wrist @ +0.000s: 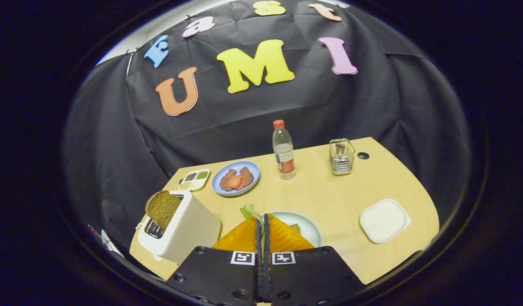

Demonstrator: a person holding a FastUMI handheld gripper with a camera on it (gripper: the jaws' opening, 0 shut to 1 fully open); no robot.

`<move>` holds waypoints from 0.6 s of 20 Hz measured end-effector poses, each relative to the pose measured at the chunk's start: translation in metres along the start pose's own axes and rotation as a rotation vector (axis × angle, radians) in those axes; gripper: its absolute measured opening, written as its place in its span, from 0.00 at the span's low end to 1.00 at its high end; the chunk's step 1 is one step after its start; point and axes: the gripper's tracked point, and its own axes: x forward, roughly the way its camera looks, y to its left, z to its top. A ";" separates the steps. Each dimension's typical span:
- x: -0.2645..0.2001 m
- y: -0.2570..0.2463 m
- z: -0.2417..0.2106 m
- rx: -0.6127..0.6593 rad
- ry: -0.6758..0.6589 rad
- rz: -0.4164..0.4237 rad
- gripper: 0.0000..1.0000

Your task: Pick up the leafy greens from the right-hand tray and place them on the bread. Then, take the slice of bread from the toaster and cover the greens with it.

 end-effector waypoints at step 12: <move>0.045 0.007 -0.039 0.065 0.102 -0.002 0.02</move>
